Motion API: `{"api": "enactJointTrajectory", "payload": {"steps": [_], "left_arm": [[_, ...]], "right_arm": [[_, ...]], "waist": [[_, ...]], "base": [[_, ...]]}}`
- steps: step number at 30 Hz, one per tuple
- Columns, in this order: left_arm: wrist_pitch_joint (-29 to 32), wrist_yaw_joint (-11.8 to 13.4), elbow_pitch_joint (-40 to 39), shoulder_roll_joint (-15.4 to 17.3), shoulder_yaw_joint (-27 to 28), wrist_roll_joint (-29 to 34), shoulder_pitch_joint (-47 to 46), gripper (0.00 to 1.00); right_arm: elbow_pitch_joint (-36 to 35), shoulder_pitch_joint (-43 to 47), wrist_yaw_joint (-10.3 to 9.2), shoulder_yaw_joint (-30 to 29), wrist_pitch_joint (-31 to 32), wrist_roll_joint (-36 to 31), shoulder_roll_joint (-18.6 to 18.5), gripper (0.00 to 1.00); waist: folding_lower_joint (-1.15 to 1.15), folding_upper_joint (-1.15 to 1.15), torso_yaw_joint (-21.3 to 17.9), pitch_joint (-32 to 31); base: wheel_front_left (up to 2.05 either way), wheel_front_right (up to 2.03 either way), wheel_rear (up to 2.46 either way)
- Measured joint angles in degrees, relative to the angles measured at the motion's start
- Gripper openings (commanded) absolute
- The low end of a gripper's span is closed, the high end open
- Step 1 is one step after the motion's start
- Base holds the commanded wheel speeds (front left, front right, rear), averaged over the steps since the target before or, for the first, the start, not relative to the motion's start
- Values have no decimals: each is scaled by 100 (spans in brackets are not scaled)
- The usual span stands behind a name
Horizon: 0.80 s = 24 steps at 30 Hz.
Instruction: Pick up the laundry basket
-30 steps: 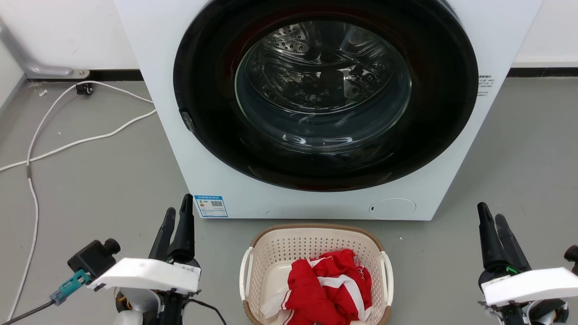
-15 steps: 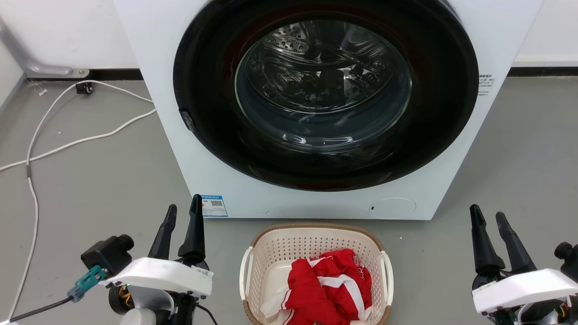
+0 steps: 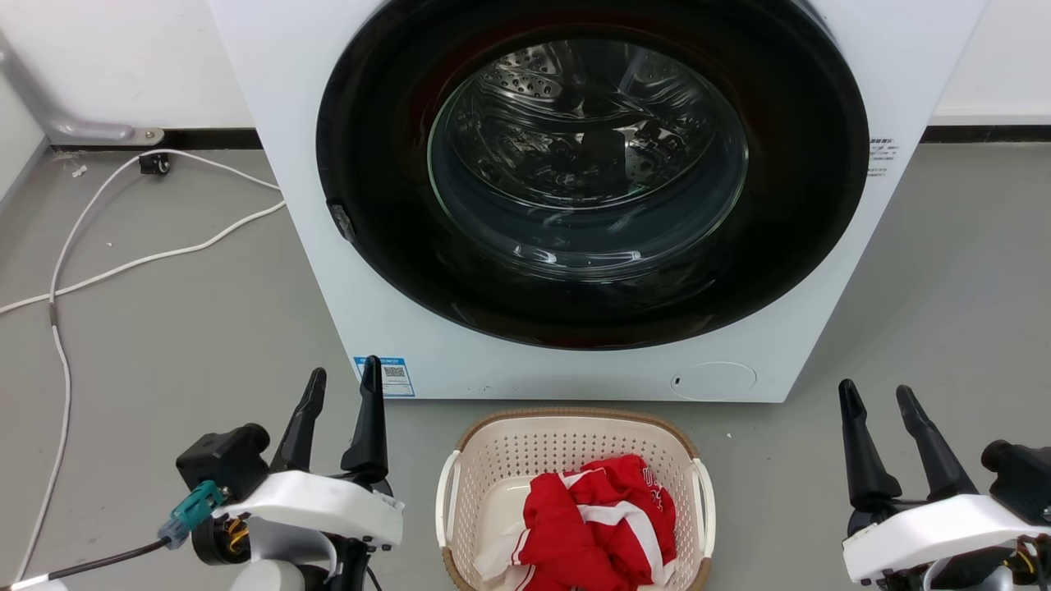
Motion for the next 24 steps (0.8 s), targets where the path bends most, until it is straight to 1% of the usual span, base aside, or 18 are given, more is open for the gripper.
{"api": "enactJointTrajectory", "payload": {"steps": [1,8,24], "left_arm": [[-29,25,12,1,-15,135,-1,100],[-110,79,82,24,-53,543,-18,100],[-308,182,225,55,-178,1352,-94,100]], "right_arm": [[-14,3,0,7,-9,-127,0,100],[-44,32,0,25,-18,-622,2,100],[-99,121,1,51,-48,-1502,8,100]], "waist": [[0,0,2,-4],[0,0,4,-6],[0,0,22,15]], "base": [[0,0,0],[0,0,0],[0,0,0]]}}
